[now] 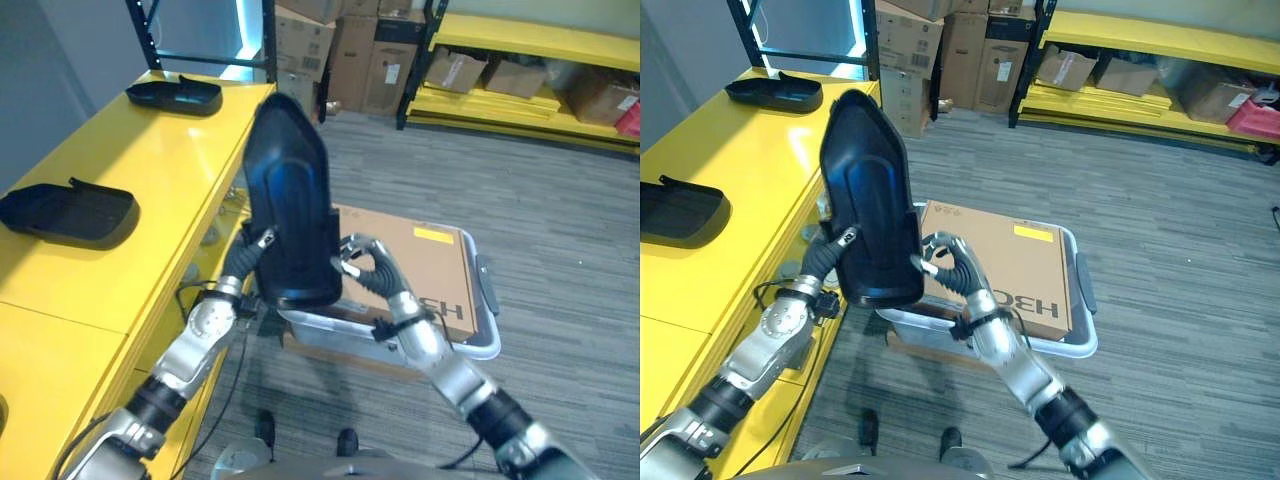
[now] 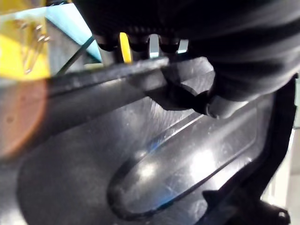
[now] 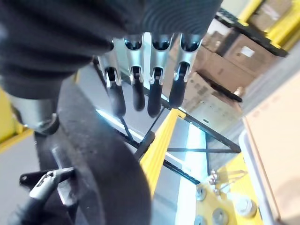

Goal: Move parts from the plastic box to the shelf.

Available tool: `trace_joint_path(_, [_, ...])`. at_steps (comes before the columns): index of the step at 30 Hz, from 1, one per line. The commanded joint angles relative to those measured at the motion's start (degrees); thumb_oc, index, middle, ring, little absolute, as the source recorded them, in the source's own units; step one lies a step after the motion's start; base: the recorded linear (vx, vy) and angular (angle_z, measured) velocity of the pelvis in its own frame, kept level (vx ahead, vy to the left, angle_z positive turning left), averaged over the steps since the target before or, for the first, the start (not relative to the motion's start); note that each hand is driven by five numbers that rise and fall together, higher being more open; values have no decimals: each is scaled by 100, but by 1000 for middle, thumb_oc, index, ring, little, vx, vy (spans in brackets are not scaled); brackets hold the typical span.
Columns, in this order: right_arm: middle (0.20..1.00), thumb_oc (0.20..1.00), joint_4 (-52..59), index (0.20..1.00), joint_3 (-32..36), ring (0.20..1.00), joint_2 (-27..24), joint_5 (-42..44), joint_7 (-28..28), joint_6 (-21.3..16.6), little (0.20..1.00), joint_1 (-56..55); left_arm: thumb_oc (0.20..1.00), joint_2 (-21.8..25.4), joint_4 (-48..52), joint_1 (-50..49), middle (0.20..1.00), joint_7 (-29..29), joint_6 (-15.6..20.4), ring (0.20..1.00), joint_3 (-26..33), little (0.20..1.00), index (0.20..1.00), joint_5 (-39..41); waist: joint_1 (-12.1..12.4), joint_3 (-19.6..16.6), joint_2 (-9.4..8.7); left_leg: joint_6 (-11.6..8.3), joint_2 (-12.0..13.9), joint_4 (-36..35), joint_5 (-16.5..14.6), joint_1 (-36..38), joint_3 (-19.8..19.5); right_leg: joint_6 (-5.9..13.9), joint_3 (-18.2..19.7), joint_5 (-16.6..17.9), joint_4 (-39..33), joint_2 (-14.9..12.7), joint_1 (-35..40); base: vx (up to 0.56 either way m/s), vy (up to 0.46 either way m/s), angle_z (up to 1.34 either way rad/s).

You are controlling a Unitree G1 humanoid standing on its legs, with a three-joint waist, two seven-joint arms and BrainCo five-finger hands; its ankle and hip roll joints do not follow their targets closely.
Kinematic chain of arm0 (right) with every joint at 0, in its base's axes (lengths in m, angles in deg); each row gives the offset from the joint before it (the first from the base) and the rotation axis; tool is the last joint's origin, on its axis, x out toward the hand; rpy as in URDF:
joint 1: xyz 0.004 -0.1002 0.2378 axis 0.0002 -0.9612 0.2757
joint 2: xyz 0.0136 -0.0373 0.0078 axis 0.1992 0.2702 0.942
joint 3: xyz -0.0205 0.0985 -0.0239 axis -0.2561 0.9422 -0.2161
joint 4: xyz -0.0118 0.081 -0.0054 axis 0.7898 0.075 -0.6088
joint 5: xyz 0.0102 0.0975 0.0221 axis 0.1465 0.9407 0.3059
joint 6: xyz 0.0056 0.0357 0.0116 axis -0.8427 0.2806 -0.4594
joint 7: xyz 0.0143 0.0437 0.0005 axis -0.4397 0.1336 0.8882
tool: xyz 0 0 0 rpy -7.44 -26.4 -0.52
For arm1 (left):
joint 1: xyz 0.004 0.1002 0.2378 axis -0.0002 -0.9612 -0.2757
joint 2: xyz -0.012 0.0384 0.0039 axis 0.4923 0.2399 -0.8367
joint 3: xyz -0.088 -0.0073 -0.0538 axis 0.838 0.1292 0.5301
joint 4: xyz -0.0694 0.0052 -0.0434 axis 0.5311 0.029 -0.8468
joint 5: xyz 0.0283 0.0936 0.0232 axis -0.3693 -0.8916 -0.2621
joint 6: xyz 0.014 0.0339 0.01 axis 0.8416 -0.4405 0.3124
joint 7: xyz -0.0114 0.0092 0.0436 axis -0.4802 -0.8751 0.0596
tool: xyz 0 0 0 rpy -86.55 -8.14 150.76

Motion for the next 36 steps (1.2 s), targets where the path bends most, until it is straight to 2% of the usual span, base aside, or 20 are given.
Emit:
trace_joint_path(1, [1000,1000,72,1000,454,1000,24,883,98,-327,1000,-117,200,156,330,495,200,911,1263,200,611,200,200,-1445,-65,-35,-11,32,32,5,-931,511,1,227,-162,-492,69,-142,152,0,0,0])
trace_joint_path(2, [1000,1000,-52,1000,623,1000,32,923,279,-327,1000,-325,200,310,442,389,200,1023,1411,200,783,200,200,-1775,-109,-35,2,28,42,5,-925,509,8,219,-151,-506,84,-139,145,0,0,0])
trace_joint_path(4, [1000,1000,-246,1000,765,1000,12,887,541,-345,1000,-534,200,491,638,270,200,1129,1402,200,990,200,200,-1886,-133,-32,16,16,53,5,-918,502,9,218,-153,-537,114,-140,136,0,0,0])
trace_joint_path(5, [1000,1000,-548,1000,835,1000,-13,937,1029,-103,1000,-757,200,692,790,121,200,1247,1518,200,1227,200,200,-1969,-141,-29,27,5,60,5,-918,500,-10,205,-155,-584,148,-142,133,0,0,0])
trace_joint_path(8, [1000,1000,-909,1000,844,1000,-26,1229,1581,286,1000,-947,200,845,957,-42,200,1255,1646,200,1409,200,200,-1758,-118,-30,20,-16,68,5,-917,499,-46,195,-175,-637,205,-144,127,8,-41,0])
trace_joint_path(10, [1000,1000,-1624,1000,823,1000,85,1389,2035,350,1000,-1183,200,861,1188,-276,200,1131,1789,200,1640,200,200,-1585,-38,5,13,-41,99,5,-876,504,-100,151,-242,-706,308,-153,130,6,-89,5])
trace_joint_path(11, [1000,1000,-2226,1000,822,1000,219,1472,2510,673,1000,-1274,200,834,1413,-416,200,1031,1832,200,1776,200,200,-1544,50,56,3,-69,124,53,-860,497,-168,105,-324,-767,386,-162,150,5,-133,14])
trace_joint_path(12, [1000,1000,-2676,1000,815,1000,327,1369,2673,667,1000,-1292,200,780,1554,-513,200,934,1857,200,1886,200,200,-1597,154,100,2,-96,137,90,-830,465,-237,61,-410,-789,423,-170,162,2,-141,25])
trace_joint_path(16, [1000,1000,-3979,1000,728,1000,609,1037,3087,1095,1000,-1108,200,662,1881,-619,200,713,1699,200,2068,200,200,-1543,475,222,27,-214,164,116,-724,363,-454,-27,-686,-844,446,-146,241,9,-133,42])
trace_joint_path(18, [1000,1000,-4829,1000,692,1000,810,1133,3190,1184,1000,-923,200,632,2034,-691,200,524,1620,200,2203,200,200,-1444,741,295,71,-404,205,67,-539,223,-575,-53,-909,-873,375,-86,346,3,-166,58])
trace_joint_path(20, [1000,1000,-5590,1000,753,1000,1014,1236,3517,1719,1000,-705,200,551,2166,-897,200,430,1571,200,2463,200,200,-1207,1049,350,119,-598,278,71,-381,56,-608,-82,-1183,-931,344,-43,447,-6,-148,81])
trace_joint_path(21, [1000,1000,-5664,1000,759,1000,1033,1242,3516,1692,1000,-684,200,547,2175,-919,200,398,1584,200,2492,200,200,-1178,1060,354,119,-606,283,75,-371,39,-607,-86,-1211,-934,347,-42,451,-32,-122,93])
trace_joint_path(22, [1000,1000,-5972,1000,822,1000,1111,1257,3468,1873,1000,-587,200,506,2182,-1028,200,272,1644,200,2649,200,200,-1031,1181,386,128,-632,336,112,-310,-53,-485,-105,-1417,-958,411,-55,472,-37,-61,76])
trace_joint_path(24, [1000,1000,-6199,1000,935,1000,1127,1390,3434,2188,1000,-539,200,461,2154,-1049,200,77,1701,200,2744,200,200,-830,1216,423,126,-615,377,235,-333,-109,-204,-112,-1634,-979,505,-100,487,-26,-48,90])
trace_joint_path(25, [1000,1000,-6479,1000,1116,1000,1138,1792,3414,2578,1000,-510,200,406,2122,-1038,200,-202,1792,200,2798,200,200,-683,1171,469,81,-599,438,518,-538,-76,268,-109,-1817,-1080,627,-151,544,-43,-16,114])
trace_joint_path(26, [1000,1000,-6682,1000,1308,1000,1145,2067,3403,2765,1000,-476,200,363,2095,-986,200,-380,1852,200,2789,200,200,-672,1100,503,33,-503,465,870,-733,-84,708,-112,-2042,-1035,714,-236,526,-48,-6,131])
trace_joint_path(28, [1000,1000,-6867,1000,1510,1000,1130,2140,3428,2904,1000,-422,200,323,2061,-924,200,-509,1876,200,2767,200,200,-637,1042,506,-26,-361,426,1258,-1054,-74,1030,-120,-2217,-988,789,-330,504,-66,48,140])
trace_joint_path(30, [1000,1000,-6970,1000,1595,1000,1115,1981,3460,2938,1000,-387,200,301,2059,-869,200,-517,1878,200,2740,200,200,-586,1022,490,-57,-262,342,1477,-1295,-52,1148,-129,-2303,-964,817,-379,492,-44,102,131])
trace_joint_path(32, [1000,1000,-7165,1000,1666,1000,1062,1761,3593,2773,1000,-394,200,268,2060,-683,200,-686,1827,200,2680,200,200,-519,1034,365,-64,-143,53,1428,-1560,94,1040,-76,-2383,-921,791,-383,492,-25,247,89])
trace_joint_path(36, [1000,1000,-7145,1000,1775,1000,1085,1863,3593,2712,1000,-406,200,289,2119,-621,200,-886,1731,200,2625,200,200,-449,964,230,78,-109,-83,629,-1262,467,835,-46,-2300,-1085,1134,-397,359,40,212,29])
